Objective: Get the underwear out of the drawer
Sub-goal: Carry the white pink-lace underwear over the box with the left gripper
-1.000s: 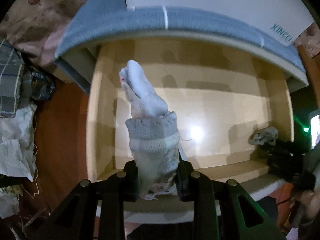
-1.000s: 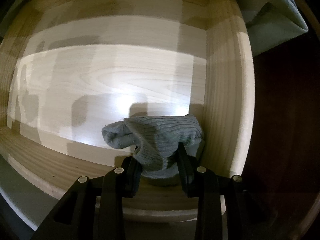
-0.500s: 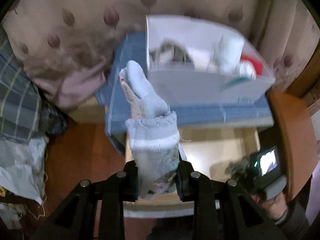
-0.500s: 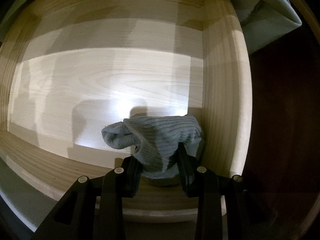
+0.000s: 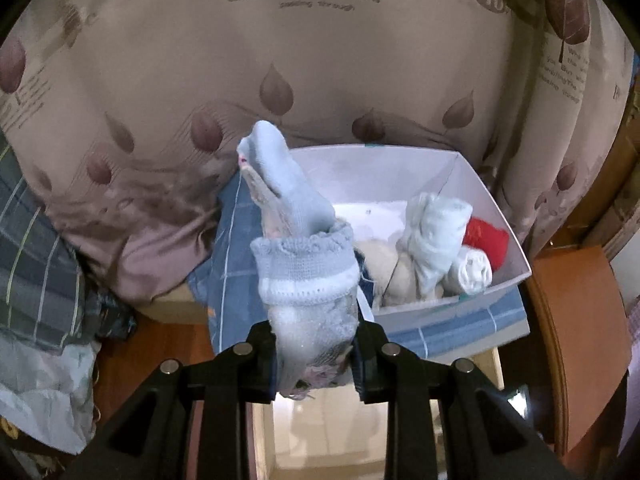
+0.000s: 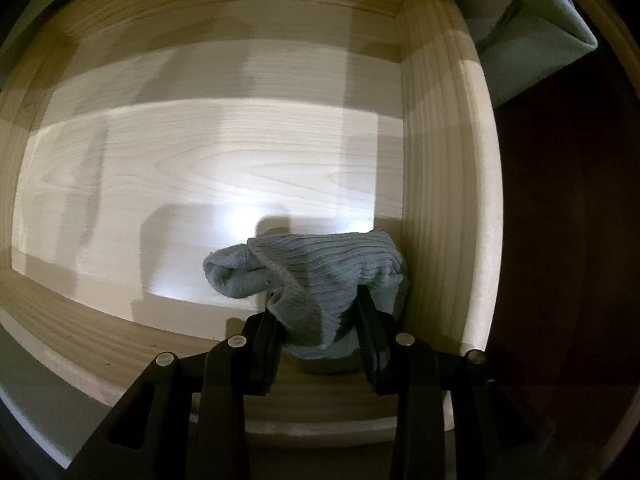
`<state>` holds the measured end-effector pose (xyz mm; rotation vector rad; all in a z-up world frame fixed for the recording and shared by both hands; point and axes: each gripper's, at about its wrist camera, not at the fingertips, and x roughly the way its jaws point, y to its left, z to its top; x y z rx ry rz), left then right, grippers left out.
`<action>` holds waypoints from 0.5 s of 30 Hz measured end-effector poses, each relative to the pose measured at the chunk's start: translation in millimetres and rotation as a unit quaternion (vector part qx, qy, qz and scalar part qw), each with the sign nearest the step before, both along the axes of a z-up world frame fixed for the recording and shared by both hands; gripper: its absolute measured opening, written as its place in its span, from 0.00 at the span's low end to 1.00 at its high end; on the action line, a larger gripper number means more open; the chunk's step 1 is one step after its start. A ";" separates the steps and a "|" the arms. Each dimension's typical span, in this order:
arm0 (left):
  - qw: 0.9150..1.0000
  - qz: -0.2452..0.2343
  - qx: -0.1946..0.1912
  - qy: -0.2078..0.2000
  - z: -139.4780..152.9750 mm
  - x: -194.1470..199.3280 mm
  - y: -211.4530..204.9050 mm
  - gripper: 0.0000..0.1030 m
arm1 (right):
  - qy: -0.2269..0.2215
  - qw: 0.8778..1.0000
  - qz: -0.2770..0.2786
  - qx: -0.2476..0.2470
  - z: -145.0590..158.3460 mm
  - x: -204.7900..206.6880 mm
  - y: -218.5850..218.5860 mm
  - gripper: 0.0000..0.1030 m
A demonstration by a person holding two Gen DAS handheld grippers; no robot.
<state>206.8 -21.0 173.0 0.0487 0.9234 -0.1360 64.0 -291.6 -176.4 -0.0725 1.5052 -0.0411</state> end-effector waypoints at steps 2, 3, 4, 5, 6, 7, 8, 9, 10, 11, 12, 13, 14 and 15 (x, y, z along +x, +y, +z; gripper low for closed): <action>1.000 -0.006 0.007 -0.001 -4.7 13.3 -7.2 0.26 | 0.000 1.000 -0.002 0.001 1.8 0.1 3.1 0.32; 1.000 -0.008 0.009 -0.001 -7.2 19.3 -10.2 0.26 | 0.000 1.000 -0.002 0.001 1.7 -0.3 3.4 0.32; 1.000 -0.012 0.009 0.001 -11.0 27.7 -14.5 0.26 | -0.001 1.000 -0.002 0.002 1.5 -0.3 3.3 0.32; 1.000 -0.015 0.008 0.004 -14.2 32.9 -17.2 0.26 | -0.001 1.000 -0.004 0.003 0.6 -0.8 3.4 0.32; 1.000 -0.016 0.008 0.006 -18.0 38.1 -20.3 0.26 | -0.001 1.000 -0.003 0.002 0.1 -1.3 3.5 0.33; 1.000 -0.017 0.011 0.010 -23.6 45.8 -24.4 0.26 | -0.001 1.000 -0.002 0.002 0.0 -1.4 3.9 0.33; 1.000 -0.018 0.011 0.014 -27.8 50.9 -26.4 0.26 | -0.001 1.000 -0.002 0.002 1.4 -0.8 3.4 0.33; 1.000 -0.017 0.007 0.021 -34.0 58.8 -28.5 0.26 | -0.001 1.000 -0.003 0.004 1.3 -1.0 3.2 0.33; 0.999 -0.015 0.009 0.026 -40.2 63.7 -30.3 0.26 | -0.001 1.000 -0.003 0.004 1.6 -1.1 3.0 0.33; 0.999 -0.013 0.011 0.032 -45.3 69.2 -32.2 0.26 | -0.002 1.000 -0.004 0.004 1.9 -1.5 2.6 0.33; 0.999 -0.013 0.013 0.034 -49.2 71.6 -33.8 0.26 | -0.002 1.000 -0.004 0.005 2.9 -1.3 1.7 0.33; 0.999 -0.012 0.016 0.036 -54.9 76.8 -36.0 0.26 | -0.002 1.000 -0.004 0.005 3.4 -1.3 1.4 0.33; 0.999 -0.012 0.020 0.039 -58.8 80.4 -37.9 0.26 | -0.002 1.000 -0.004 0.006 3.8 -1.3 1.1 0.33; 0.999 -0.013 0.022 0.040 -62.3 81.1 -38.9 0.26 | -0.003 1.000 -0.004 0.006 4.2 -1.4 0.9 0.33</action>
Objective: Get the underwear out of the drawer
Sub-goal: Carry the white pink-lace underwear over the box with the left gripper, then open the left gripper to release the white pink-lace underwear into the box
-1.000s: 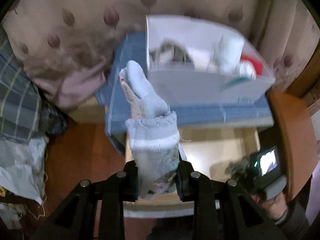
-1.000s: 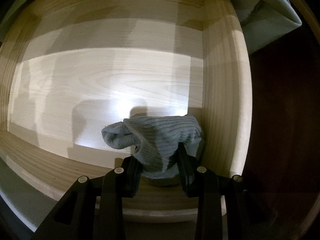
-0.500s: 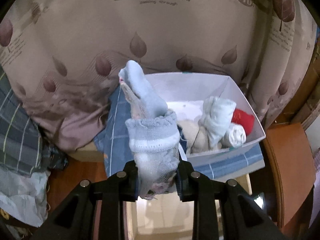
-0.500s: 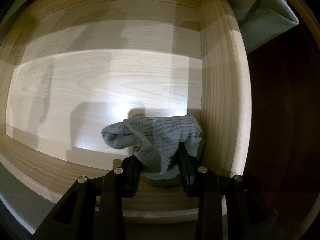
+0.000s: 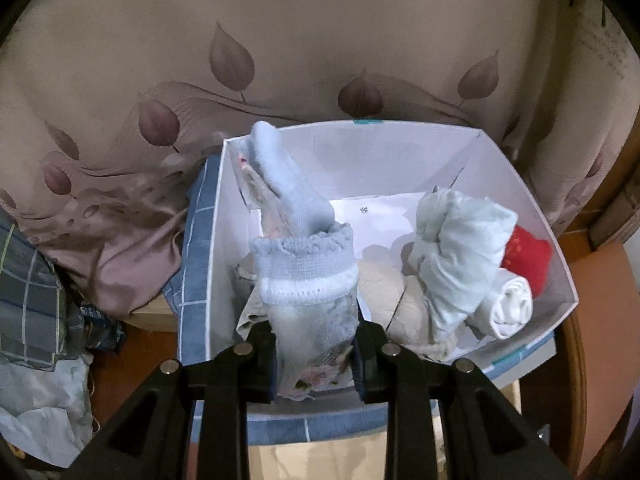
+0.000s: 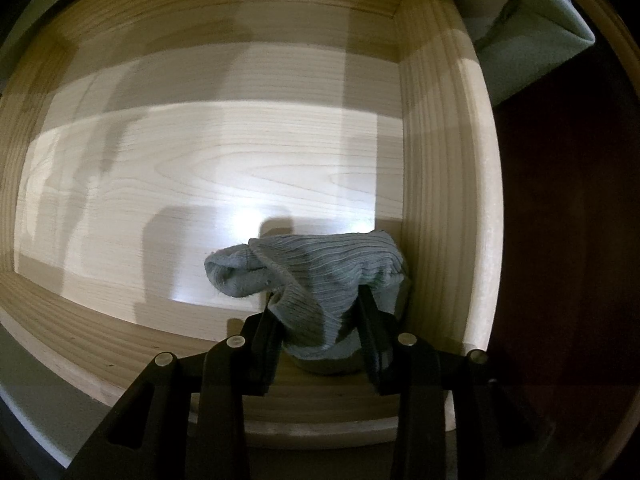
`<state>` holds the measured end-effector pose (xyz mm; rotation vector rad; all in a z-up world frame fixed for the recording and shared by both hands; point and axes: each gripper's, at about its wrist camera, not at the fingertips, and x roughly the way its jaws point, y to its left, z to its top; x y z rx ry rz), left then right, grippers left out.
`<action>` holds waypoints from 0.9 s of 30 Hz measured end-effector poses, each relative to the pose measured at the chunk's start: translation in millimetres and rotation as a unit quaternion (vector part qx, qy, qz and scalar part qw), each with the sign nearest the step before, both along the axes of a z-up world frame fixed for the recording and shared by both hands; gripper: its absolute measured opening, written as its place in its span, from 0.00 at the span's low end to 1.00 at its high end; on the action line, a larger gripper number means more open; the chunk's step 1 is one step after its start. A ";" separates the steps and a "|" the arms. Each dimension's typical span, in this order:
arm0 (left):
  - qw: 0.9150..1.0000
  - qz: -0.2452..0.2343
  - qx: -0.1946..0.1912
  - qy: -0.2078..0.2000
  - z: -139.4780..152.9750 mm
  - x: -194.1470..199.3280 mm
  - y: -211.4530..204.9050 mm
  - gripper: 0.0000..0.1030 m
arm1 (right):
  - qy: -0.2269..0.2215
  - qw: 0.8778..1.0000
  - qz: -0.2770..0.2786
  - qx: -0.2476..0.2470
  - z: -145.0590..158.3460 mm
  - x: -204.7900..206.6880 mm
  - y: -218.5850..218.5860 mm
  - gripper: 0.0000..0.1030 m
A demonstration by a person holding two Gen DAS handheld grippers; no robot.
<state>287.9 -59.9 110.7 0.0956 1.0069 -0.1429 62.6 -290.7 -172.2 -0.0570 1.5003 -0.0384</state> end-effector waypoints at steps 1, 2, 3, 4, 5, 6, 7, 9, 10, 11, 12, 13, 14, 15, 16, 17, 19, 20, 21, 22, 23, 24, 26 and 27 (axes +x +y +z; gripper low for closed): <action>1.000 0.002 0.001 0.002 -4.0 3.6 -1.0 0.26 | 0.000 1.000 0.000 0.000 0.2 -0.1 -0.1 0.33; 1.000 0.003 0.002 0.004 -6.2 5.8 -1.4 0.26 | 0.000 1.000 0.000 0.000 0.4 -0.1 -0.3 0.34; 1.000 0.004 0.002 0.004 -7.2 6.8 -1.2 0.26 | 0.000 1.000 0.001 0.000 0.7 -0.1 -0.3 0.34; 1.000 0.006 -0.001 0.003 -8.4 8.3 -0.6 0.26 | 0.000 1.000 0.001 0.000 0.3 -0.2 -0.9 0.34; 1.000 0.007 -0.001 0.004 -9.3 9.2 -0.2 0.26 | 0.000 1.000 0.000 0.000 0.4 -0.1 -1.2 0.34; 1.000 0.007 0.000 0.005 -9.6 9.7 1.3 0.26 | 0.000 1.000 0.002 0.000 0.3 -0.1 -1.2 0.34; 1.000 0.008 0.000 0.005 -10.2 10.1 2.0 0.26 | 0.000 1.000 0.003 -0.001 0.1 -0.1 -1.4 0.34; 1.000 0.009 0.001 0.004 -9.7 9.8 2.1 0.29 | 0.000 1.000 0.002 -0.001 2.2 -0.1 -2.6 0.34; 1.000 0.008 0.002 0.006 -10.1 9.7 2.5 0.29 | 0.000 1.000 0.003 -0.001 2.2 -0.1 -2.5 0.34; 1.000 0.008 0.001 0.006 -10.1 9.1 2.8 0.30 | 0.000 1.000 0.003 -0.001 2.2 -0.1 -2.5 0.34; 1.000 0.009 0.002 0.007 -9.8 8.7 2.8 0.31 | 0.000 1.000 0.003 -0.001 2.1 -0.4 -2.9 0.34; 1.000 0.011 0.004 0.009 -9.9 8.5 2.8 0.31 | 0.001 1.000 0.004 -0.002 2.3 -0.4 -3.3 0.34; 1.000 0.012 0.006 0.010 -9.4 8.0 2.5 0.35 | 0.001 1.000 0.005 -0.003 2.5 -0.4 -3.7 0.34; 1.000 0.013 0.009 0.012 -9.2 7.6 1.9 0.39 | 0.001 1.000 0.005 -0.003 2.7 -0.6 -3.9 0.34; 1.000 0.014 0.011 0.015 -8.5 6.2 0.5 0.41 | 0.001 1.000 0.005 -0.003 2.6 -0.5 -3.8 0.34; 1.000 0.014 0.010 0.017 -7.9 5.4 0.2 0.44 | 0.001 1.000 0.005 -0.003 2.9 -0.5 -4.1 0.34; 1.000 0.011 0.005 0.017 -3.6 2.0 -0.5 0.52 | 0.001 1.000 0.005 -0.003 2.8 -0.4 -3.4 0.34; 1.000 0.009 0.004 0.014 -1.0 0.2 -0.3 0.55 | 0.002 1.000 0.005 -0.004 2.9 -0.4 -3.7 0.34; 1.000 0.007 0.005 0.009 2.3 -1.9 -0.3 0.56 | 0.002 1.000 0.006 -0.004 2.7 -0.5 -4.1 0.34; 1.000 0.007 0.008 0.003 6.3 -4.7 -0.2 0.56 | 0.001 1.000 0.006 -0.004 3.2 -0.7 -4.1 0.34; 1.000 0.003 0.010 -0.001 10.8 -7.3 0.0 0.57 | 0.001 1.000 0.005 -0.004 4.2 -1.1 -3.5 0.34; 1.000 0.002 0.011 -0.003 13.4 -9.0 0.4 0.57 | 0.001 1.000 0.006 -0.004 6.0 -2.1 -3.6 0.34; 1.000 0.001 0.015 -0.008 20.8 -14.7 2.4 0.57 | 0.001 1.000 0.005 -0.004 2.5 -3.1 -2.0 0.34; 1.000 -0.001 0.015 -0.010 23.3 -17.2 3.0 0.57 | 0.001 1.000 0.005 -0.004 2.3 -2.8 -2.0 0.34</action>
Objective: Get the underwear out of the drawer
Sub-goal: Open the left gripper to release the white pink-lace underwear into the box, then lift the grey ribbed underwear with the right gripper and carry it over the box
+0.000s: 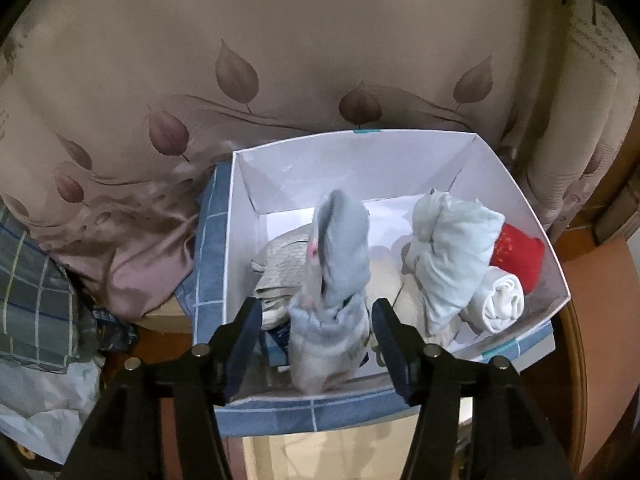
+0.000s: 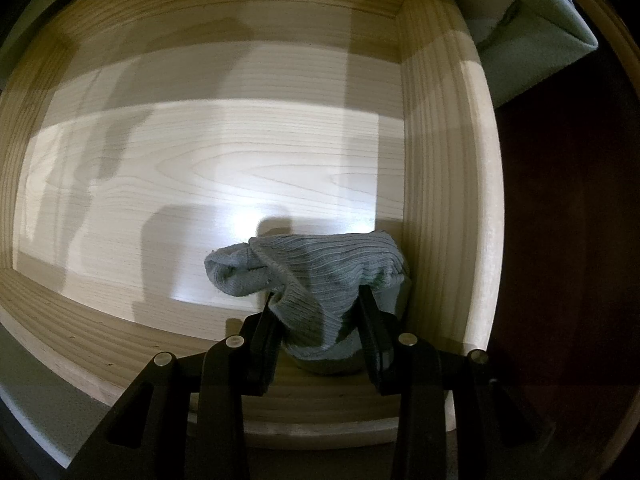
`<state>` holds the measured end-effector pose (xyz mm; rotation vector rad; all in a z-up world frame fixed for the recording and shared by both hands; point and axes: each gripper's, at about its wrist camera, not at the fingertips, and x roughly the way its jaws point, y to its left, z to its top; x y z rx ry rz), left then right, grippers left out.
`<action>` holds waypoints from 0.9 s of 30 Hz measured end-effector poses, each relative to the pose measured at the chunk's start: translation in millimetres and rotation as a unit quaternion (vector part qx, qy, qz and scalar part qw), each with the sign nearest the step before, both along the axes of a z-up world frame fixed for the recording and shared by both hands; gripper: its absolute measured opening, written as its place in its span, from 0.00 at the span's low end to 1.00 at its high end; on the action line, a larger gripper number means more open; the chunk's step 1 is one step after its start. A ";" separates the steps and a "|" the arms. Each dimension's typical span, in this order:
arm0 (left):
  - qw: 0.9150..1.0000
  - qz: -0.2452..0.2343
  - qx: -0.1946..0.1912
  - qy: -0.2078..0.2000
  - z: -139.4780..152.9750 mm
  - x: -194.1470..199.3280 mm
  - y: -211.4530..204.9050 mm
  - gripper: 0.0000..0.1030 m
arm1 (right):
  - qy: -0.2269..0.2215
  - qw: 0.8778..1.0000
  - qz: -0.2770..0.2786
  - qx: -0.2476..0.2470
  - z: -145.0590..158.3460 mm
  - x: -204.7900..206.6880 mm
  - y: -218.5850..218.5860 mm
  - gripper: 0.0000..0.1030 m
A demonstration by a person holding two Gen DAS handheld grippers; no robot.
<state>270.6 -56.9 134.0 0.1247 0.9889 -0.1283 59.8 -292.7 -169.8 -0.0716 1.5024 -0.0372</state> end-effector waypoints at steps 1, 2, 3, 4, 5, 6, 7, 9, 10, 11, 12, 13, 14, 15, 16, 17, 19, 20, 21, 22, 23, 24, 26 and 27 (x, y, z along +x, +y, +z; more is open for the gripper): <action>1.000 -0.003 0.002 -0.003 4.0 -4.5 1.4 0.57 | 0.000 1.000 0.001 -0.001 -0.3 0.2 0.5 0.34; 1.000 -0.003 0.006 -0.006 6.6 -7.5 2.2 0.57 | 0.001 1.000 0.001 -0.001 0.3 0.5 2.4 0.34; 1.000 -0.003 0.009 -0.010 9.7 -11.3 4.2 0.57 | 0.001 1.000 0.001 -0.002 0.6 1.2 3.3 0.34; 1.000 -0.004 0.010 -0.014 13.7 -17.3 7.5 0.57 | 0.002 1.000 0.001 -0.002 0.4 1.5 3.6 0.34; 1.000 -0.004 0.010 -0.016 16.0 -21.7 9.7 0.57 | 0.002 1.000 0.002 -0.002 0.3 1.7 3.8 0.34; 1.000 -0.002 0.012 -0.020 18.4 -26.2 11.9 0.57 | 0.003 1.000 0.002 -0.002 0.1 2.0 3.8 0.34; 1.000 0.001 0.016 -0.024 20.8 -33.8 16.0 0.57 | 0.003 1.000 0.002 -0.003 0.0 2.1 4.2 0.34; 0.999 0.007 0.018 -0.027 22.7 -43.8 23.4 0.57 | 0.005 1.000 0.003 -0.003 -0.2 2.8 5.4 0.34; 0.999 0.010 0.018 -0.027 23.0 -50.4 27.6 0.57 | 0.006 1.000 0.004 -0.004 -0.2 3.4 6.3 0.34; 0.999 0.016 0.017 -0.029 21.8 -58.5 32.8 0.57 | 0.007 1.000 0.006 -0.005 -0.4 4.0 6.9 0.34; 0.999 0.024 0.016 -0.029 19.2 -67.0 38.5 0.57 | 0.009 1.000 0.008 -0.005 -0.4 4.7 7.3 0.34; 0.999 0.030 0.016 -0.026 14.6 -74.3 43.3 0.57 | 0.010 1.000 0.009 -0.005 -0.4 5.2 7.6 0.34; 0.999 0.034 0.018 -0.025 9.4 -81.2 47.3 0.57 | 0.010 1.000 0.012 -0.005 0.4 5.3 8.8 0.33; 0.999 0.037 0.019 -0.027 5.6 -87.5 49.8 0.57 | 0.012 1.000 0.014 -0.004 0.8 6.0 9.1 0.33; 0.998 0.047 0.021 -0.028 -3.2 -98.3 54.5 0.57 | 0.012 1.000 0.016 -0.002 1.2 6.5 9.6 0.33; 0.998 0.051 0.027 -0.029 -8.3 -104.3 55.4 0.57 | 0.011 1.000 0.020 0.001 1.8 6.6 9.3 0.33; 0.997 0.058 0.043 -0.030 -26.5 -121.2 55.6 0.57 | 0.008 1.000 0.024 0.007 3.1 6.4 7.1 0.32; 0.997 0.058 0.046 -0.028 -34.0 -126.4 55.0 0.57 | 0.007 1.000 0.027 0.009 3.9 6.1 6.5 0.31; 0.997 0.059 0.047 -0.026 -41.8 -131.0 54.0 0.57 | 0.004 0.999 0.030 0.011 4.7 5.7 5.4 0.30; 0.997 0.062 0.045 -0.020 -51.5 -136.4 53.0 0.57 | 0.003 0.999 0.031 0.012 5.4 4.9 4.4 0.30; 0.997 0.064 0.041 -0.012 -63.2 -141.5 51.2 0.57 | 0.001 0.999 0.031 0.015 6.2 4.7 3.8 0.29; 0.997 0.069 0.034 -0.002 -75.3 -145.6 50.3 0.57 | 0.000 0.999 0.035 0.015 6.8 4.6 3.5 0.28; 0.997 0.077 0.024 0.016 -95.5 -150.6 49.5 0.57 | -0.003 0.999 0.034 0.018 8.3 4.2 1.9 0.27; 0.996 0.083 0.025 0.021 -103.8 -152.7 48.5 0.57 | -0.004 0.999 0.034 0.019 9.3 4.2 1.4 0.27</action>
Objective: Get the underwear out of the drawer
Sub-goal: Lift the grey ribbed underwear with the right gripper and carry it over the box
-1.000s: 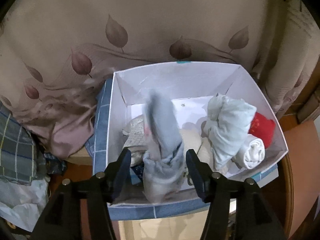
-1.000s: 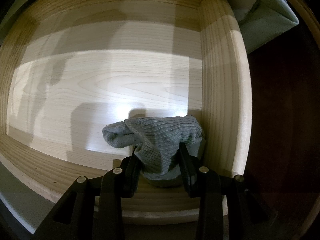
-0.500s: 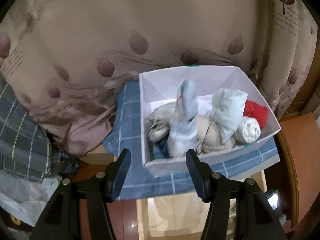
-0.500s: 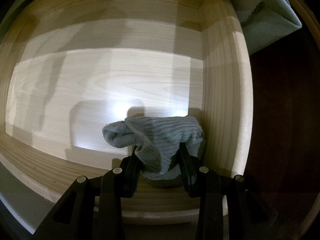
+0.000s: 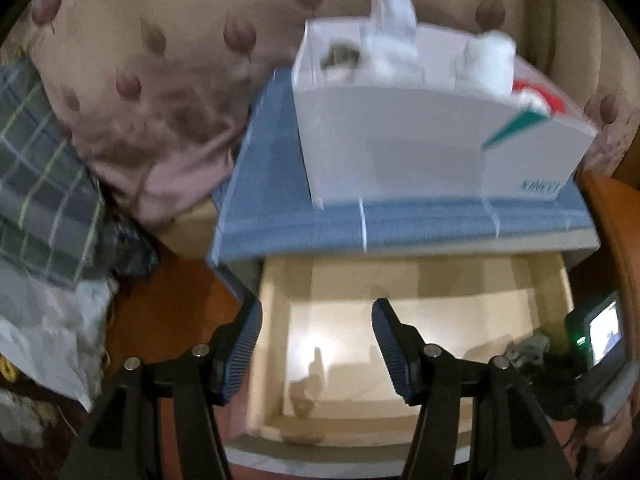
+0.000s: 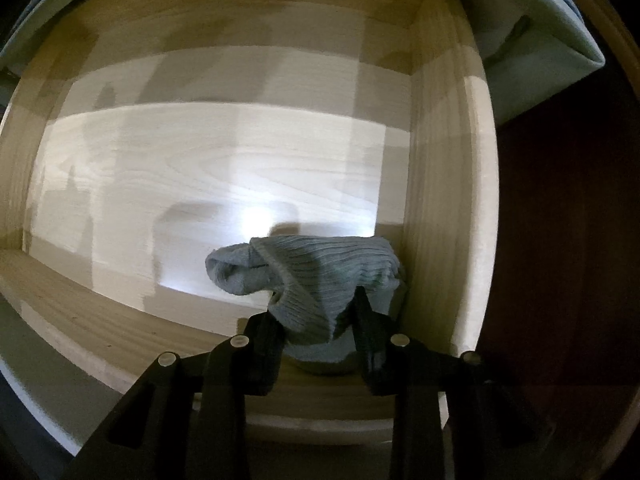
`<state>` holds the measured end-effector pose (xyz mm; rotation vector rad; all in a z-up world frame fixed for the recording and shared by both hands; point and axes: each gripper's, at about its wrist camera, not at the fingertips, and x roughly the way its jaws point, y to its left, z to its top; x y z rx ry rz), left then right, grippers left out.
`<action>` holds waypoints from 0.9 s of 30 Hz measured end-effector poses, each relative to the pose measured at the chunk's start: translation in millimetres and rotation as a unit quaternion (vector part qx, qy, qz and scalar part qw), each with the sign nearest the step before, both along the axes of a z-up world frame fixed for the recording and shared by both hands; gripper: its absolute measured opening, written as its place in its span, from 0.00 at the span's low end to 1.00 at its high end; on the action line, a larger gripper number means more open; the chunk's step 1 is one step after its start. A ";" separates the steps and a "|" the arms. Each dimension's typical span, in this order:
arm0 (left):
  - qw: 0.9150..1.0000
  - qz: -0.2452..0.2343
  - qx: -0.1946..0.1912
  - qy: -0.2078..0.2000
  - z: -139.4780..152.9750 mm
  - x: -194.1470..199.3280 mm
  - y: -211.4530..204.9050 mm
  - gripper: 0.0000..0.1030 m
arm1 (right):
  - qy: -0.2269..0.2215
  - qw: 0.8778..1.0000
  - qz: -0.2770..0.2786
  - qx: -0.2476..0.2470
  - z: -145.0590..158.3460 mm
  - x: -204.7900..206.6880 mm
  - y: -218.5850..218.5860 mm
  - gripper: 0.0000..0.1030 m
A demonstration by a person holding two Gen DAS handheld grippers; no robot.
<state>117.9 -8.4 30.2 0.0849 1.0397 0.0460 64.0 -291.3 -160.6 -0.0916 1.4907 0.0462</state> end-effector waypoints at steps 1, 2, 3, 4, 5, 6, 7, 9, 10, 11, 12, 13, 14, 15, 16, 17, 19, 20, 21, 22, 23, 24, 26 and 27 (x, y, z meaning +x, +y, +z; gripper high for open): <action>1.000 0.010 0.004 0.002 -11.7 -3.2 -1.0 0.57 | -0.002 1.000 -0.001 0.004 1.5 0.3 -1.0 0.26; 1.000 0.014 0.009 0.001 -18.6 -5.4 -2.2 0.57 | -0.006 1.000 -0.001 0.009 2.9 0.7 -2.2 0.26; 1.000 0.020 0.012 0.003 -25.2 -7.1 -3.8 0.57 | -0.011 1.000 -0.003 0.014 5.9 0.9 -3.4 0.25; 1.000 0.026 0.011 0.006 -33.3 -9.5 -4.1 0.57 | -0.014 1.000 -0.006 0.016 8.3 1.6 -4.2 0.25; 0.999 0.031 0.009 0.006 -41.3 -12.5 -5.4 0.57 | -0.015 1.000 -0.008 0.021 10.1 1.9 -4.8 0.25; 0.999 0.034 0.010 0.011 -49.4 -15.0 -7.4 0.57 | -0.019 0.999 -0.011 0.027 13.4 3.0 -5.7 0.25; 0.999 0.034 0.010 0.015 -56.6 -17.9 -11.1 0.57 | -0.021 0.999 -0.011 0.029 16.9 3.7 -4.7 0.25; 0.999 0.036 0.006 0.024 -68.9 -21.6 -15.1 0.57 | -0.028 0.999 -0.013 0.034 23.4 5.1 -7.6 0.25; 0.999 0.036 0.003 0.027 -72.2 -23.4 -17.9 0.57 | -0.031 0.999 -0.013 0.037 27.5 5.0 -7.5 0.25; 0.999 0.036 0.002 0.030 -78.6 -25.7 -20.3 0.57 | -0.034 0.999 -0.011 0.040 32.5 5.3 -7.2 0.25; 0.999 0.038 0.003 0.032 -82.0 -26.8 -21.5 0.57 | -0.040 0.998 -0.009 0.042 39.7 5.3 -6.3 0.25; 0.999 0.039 0.003 0.034 -86.2 -26.4 -22.1 0.57 | -0.045 0.998 -0.009 0.044 46.0 4.9 -5.9 0.25; 0.999 0.040 0.002 0.035 -88.3 -27.1 -22.9 0.57 | -0.049 0.998 -0.008 0.049 53.7 4.4 -4.6 0.25; 0.999 0.042 0.000 0.035 -89.4 -27.9 -23.3 0.57 | -0.055 0.997 -0.006 0.058 63.3 3.5 -4.5 0.25; 0.999 0.041 -0.002 0.034 -91.1 -29.2 -25.2 0.57 | -0.061 0.996 -0.003 0.060 71.5 2.8 -4.4 0.25; 0.999 0.041 -0.002 0.034 -91.7 -29.8 -26.2 0.57 | -0.066 0.996 0.001 0.059 79.2 3.1 -4.9 0.25; 0.999 0.039 0.000 0.032 -92.2 -30.1 -25.9 0.57 | -0.080 0.995 0.010 0.065 102.3 6.0 -2.7 0.25; 0.999 0.038 0.002 0.032 -92.5 -30.9 -26.8 0.57 | -0.088 0.994 0.012 0.064 114.0 6.2 -3.2 0.25; 0.999 0.038 0.000 0.030 -91.9 -31.9 -26.7 0.57 | -0.095 0.993 0.014 0.064 127.5 3.1 -0.9 0.25; 0.999 0.039 -0.003 0.029 -91.2 -31.6 -25.9 0.57 | -0.103 0.992 0.016 0.066 136.5 5.0 1.9 0.25; 0.999 0.038 -0.006 0.028 -91.0 -32.9 -25.5 0.57 | -0.111 0.991 0.019 0.067 146.0 9.1 -4.0 0.25; 0.999 0.038 -0.007 0.026 -89.4 -32.0 -22.4 0.57 | -0.122 0.990 0.022 0.066 159.5 8.7 -2.9 0.25; 0.999 0.037 -0.010 0.022 -88.0 -33.6 -20.6 0.57 | -0.140 0.987 0.025 0.071 183.5 10.7 0.8 0.25; 0.999 0.037 -0.010 0.021 -87.4 -34.0 -20.0 0.57 | -0.151 0.985 0.027 0.075 198.5 13.5 -1.3 0.25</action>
